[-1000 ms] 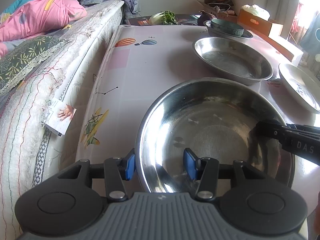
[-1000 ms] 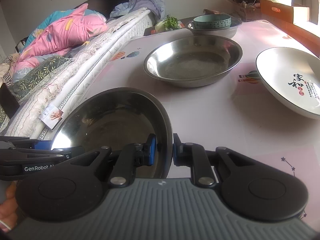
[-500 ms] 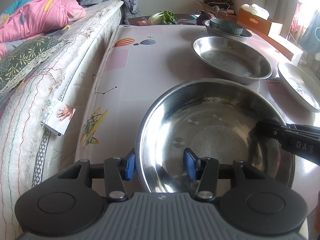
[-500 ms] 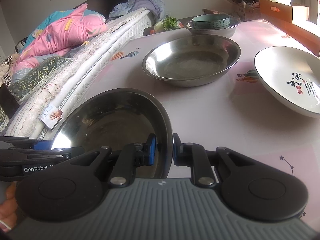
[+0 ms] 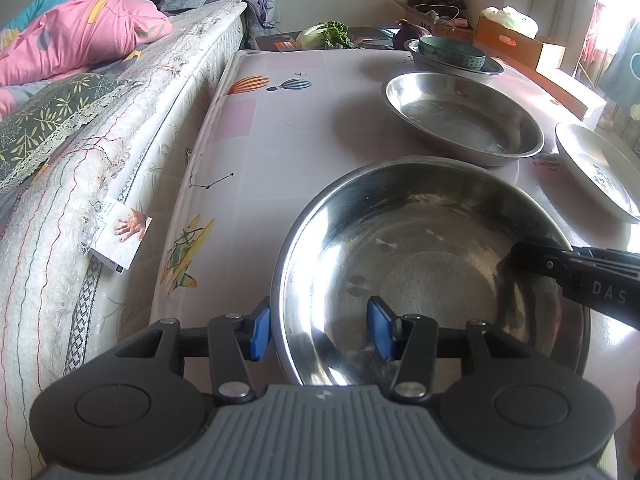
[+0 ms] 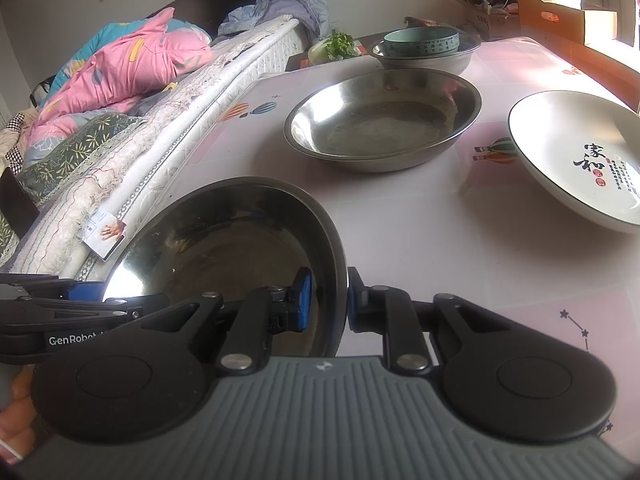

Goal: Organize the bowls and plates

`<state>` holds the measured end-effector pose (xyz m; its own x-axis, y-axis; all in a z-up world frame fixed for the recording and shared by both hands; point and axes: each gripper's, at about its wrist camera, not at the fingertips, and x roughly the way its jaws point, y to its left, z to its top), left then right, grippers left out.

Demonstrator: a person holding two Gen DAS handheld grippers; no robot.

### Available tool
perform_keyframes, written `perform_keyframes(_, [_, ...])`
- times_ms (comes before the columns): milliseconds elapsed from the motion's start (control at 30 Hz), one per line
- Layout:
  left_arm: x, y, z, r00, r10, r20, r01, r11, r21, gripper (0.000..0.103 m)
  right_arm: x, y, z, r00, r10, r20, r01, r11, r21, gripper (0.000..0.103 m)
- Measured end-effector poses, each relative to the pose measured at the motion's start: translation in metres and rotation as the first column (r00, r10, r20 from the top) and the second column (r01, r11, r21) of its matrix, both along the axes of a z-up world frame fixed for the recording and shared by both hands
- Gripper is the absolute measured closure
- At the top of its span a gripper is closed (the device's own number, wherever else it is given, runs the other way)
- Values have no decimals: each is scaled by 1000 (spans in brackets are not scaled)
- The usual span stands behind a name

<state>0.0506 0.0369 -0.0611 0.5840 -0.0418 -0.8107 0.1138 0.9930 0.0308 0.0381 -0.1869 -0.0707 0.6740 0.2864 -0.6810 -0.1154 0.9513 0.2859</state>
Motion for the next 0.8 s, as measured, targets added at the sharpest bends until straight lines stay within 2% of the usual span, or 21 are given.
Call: perform_keyframes(800, [-1, -2, 1, 1000, -1, 0, 1, 1000, 3, 53, 0, 0, 0, 1000, 0, -1, 0, 1000, 1, 85])
